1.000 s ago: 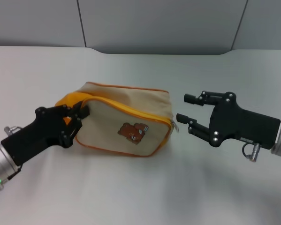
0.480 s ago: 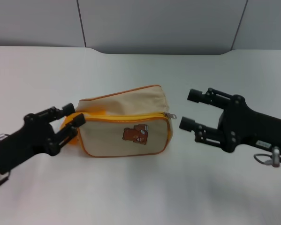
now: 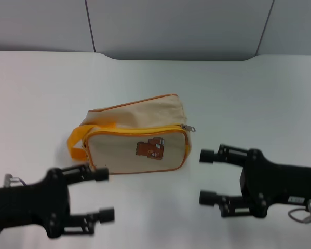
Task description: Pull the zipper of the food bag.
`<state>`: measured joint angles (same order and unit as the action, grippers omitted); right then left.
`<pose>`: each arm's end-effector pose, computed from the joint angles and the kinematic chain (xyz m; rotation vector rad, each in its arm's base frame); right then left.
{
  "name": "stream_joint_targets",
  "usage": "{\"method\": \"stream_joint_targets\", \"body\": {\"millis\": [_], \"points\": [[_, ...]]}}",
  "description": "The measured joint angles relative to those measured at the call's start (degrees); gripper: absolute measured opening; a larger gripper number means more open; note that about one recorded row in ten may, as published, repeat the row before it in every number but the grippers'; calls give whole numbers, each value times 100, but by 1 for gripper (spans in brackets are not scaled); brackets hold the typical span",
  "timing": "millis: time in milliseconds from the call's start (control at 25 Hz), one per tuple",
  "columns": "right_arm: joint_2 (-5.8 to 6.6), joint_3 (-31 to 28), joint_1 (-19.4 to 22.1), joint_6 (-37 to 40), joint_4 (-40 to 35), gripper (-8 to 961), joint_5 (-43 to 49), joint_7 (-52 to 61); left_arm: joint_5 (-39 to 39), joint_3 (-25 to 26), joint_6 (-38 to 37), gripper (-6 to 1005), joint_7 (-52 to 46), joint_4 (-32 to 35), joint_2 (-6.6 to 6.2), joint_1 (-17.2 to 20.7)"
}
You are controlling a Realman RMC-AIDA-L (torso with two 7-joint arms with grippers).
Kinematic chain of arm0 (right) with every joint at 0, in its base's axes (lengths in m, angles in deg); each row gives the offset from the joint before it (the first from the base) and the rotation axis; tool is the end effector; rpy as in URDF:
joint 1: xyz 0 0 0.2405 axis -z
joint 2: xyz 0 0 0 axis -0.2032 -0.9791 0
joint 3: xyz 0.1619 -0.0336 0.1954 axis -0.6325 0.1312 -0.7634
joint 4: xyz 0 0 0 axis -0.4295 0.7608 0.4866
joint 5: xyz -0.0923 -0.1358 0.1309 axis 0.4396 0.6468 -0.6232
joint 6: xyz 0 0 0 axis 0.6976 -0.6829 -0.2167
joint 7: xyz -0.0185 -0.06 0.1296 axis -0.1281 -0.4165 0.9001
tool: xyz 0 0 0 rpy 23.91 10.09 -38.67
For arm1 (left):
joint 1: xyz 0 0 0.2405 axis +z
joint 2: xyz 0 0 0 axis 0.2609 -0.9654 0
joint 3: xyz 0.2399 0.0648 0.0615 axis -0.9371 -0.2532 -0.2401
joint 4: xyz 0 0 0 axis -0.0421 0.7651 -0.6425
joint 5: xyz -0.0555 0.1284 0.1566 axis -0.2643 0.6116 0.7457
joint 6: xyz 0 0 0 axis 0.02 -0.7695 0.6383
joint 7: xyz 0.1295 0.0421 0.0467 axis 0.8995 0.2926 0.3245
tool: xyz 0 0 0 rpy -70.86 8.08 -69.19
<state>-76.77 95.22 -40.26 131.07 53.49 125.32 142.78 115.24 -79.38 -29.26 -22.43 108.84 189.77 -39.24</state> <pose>0.2518 0.2698 -0.0246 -2.8395 0.3799 1.1528 -0.2903 0.2480 0.0096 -2.8742 -0.4756 -1.0226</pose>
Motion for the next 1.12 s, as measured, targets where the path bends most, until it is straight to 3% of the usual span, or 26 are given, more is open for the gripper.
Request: {"method": "stream_joint_targets", "body": {"millis": [200, 320, 1120], "points": [[-47, -2, -11, -89, -58, 833, 465, -35, 296, -14, 11, 736, 14, -14, 105, -47], [-104, -2, -67, -323, -65, 833, 698, -44, 293, 2, 11, 827, 54, -10, 125, -26], [-147, 59, -170, -433, -65, 833, 779, -52, 270, 23, 143, 822, 213, 21, 131, 65]]}}
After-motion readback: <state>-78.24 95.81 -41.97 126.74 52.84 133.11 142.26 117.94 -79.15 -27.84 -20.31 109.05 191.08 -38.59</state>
